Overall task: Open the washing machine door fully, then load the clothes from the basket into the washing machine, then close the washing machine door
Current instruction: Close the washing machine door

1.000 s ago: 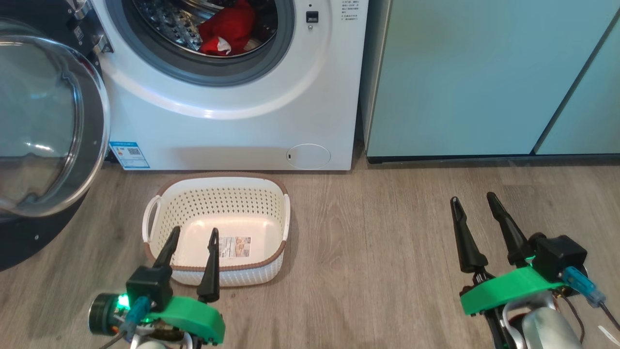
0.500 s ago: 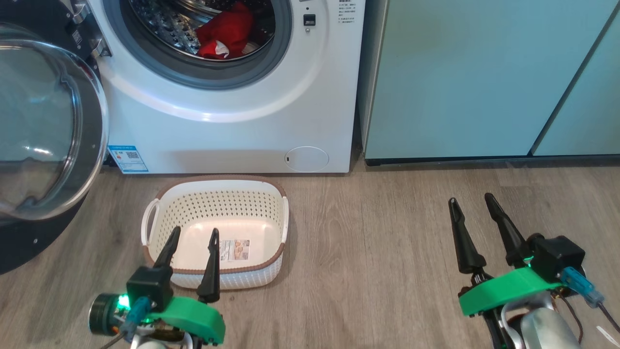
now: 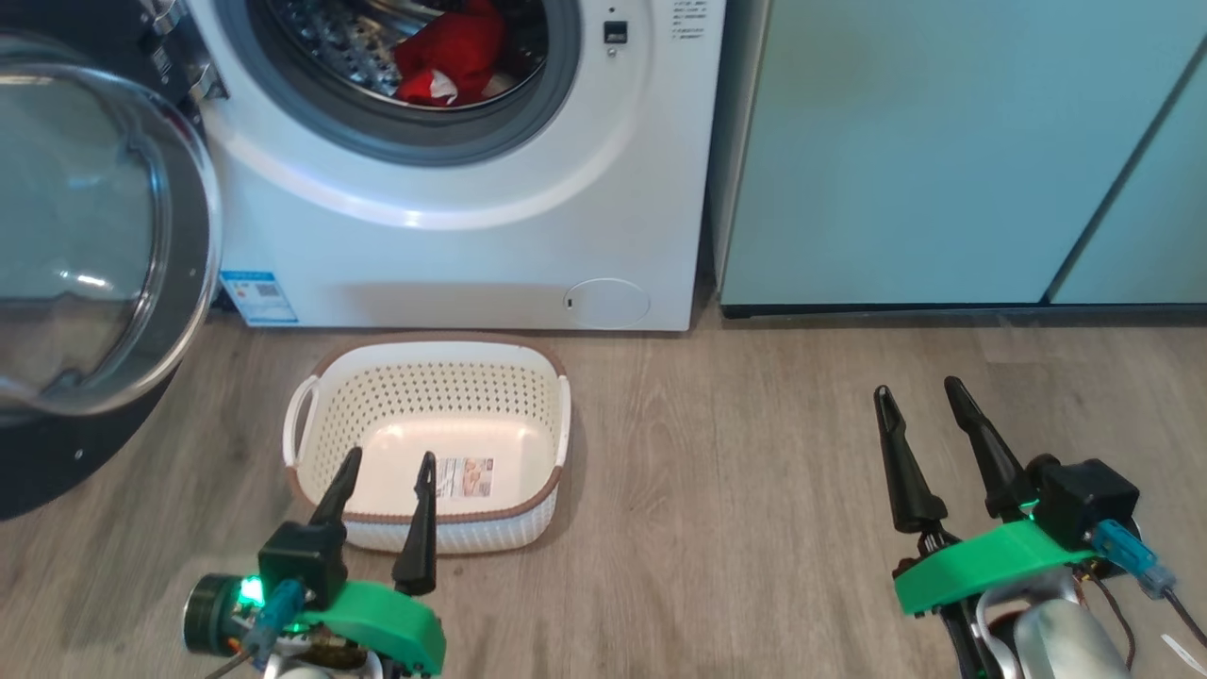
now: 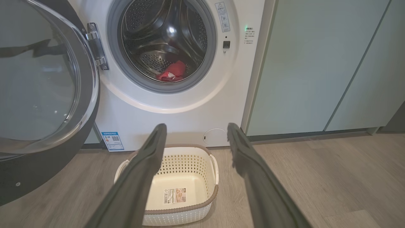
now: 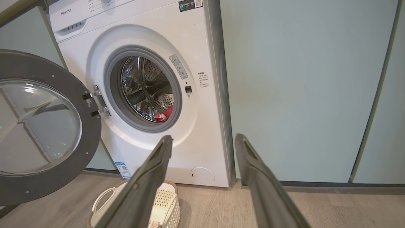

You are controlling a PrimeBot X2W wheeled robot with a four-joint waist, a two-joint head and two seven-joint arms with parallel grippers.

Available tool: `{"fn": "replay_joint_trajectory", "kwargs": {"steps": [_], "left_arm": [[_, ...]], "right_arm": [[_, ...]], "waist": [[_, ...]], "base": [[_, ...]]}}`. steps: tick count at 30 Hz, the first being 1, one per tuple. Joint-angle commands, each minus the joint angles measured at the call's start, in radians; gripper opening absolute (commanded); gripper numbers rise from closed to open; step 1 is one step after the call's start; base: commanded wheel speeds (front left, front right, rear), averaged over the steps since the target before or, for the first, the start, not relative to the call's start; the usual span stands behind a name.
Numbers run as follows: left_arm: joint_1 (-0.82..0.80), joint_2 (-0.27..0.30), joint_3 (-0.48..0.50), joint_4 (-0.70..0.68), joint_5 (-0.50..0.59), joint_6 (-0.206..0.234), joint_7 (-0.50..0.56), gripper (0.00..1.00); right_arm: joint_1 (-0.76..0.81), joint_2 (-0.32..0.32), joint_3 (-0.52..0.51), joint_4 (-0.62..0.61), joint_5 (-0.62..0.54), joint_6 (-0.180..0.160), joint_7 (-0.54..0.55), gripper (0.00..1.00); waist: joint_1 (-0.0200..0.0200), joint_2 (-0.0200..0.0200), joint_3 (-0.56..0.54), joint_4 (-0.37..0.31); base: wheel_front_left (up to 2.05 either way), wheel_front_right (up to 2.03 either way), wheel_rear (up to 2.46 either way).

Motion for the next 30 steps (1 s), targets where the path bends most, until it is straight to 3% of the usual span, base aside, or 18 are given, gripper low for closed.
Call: {"fn": "replay_joint_trajectory", "kwargs": {"steps": [1,10,25,30], "left_arm": [[-0.042,-0.002,0.030,-0.027,0.002,-0.001,-0.013,1.00],[-0.048,-0.002,0.028,-0.007,0.010,-0.005,-0.013,1.00],[-0.046,-0.001,0.080,-0.021,0.058,-0.033,-0.013,1.00],[-0.039,0.001,0.107,-0.038,0.069,-0.035,-0.013,1.00]], "right_arm": [[-0.027,-0.002,0.023,-0.033,-0.003,0.000,-0.009,1.00],[-0.025,-0.002,0.035,-0.034,0.016,0.000,-0.009,1.00],[-0.018,-0.002,0.058,-0.036,0.051,0.000,-0.009,1.00],[-0.030,-0.002,0.083,-0.039,0.060,0.000,-0.009,1.00]], "waist": [[0.0000,0.0000,0.008,0.010],[0.0000,0.0000,0.030,0.103],[0.0000,0.0000,0.007,0.452],[0.0000,0.0000,0.005,0.535]], "base": [[0.00,0.00,0.00],[0.00,0.00,0.00],[0.00,0.00,0.00],[0.00,0.00,0.00]]}}
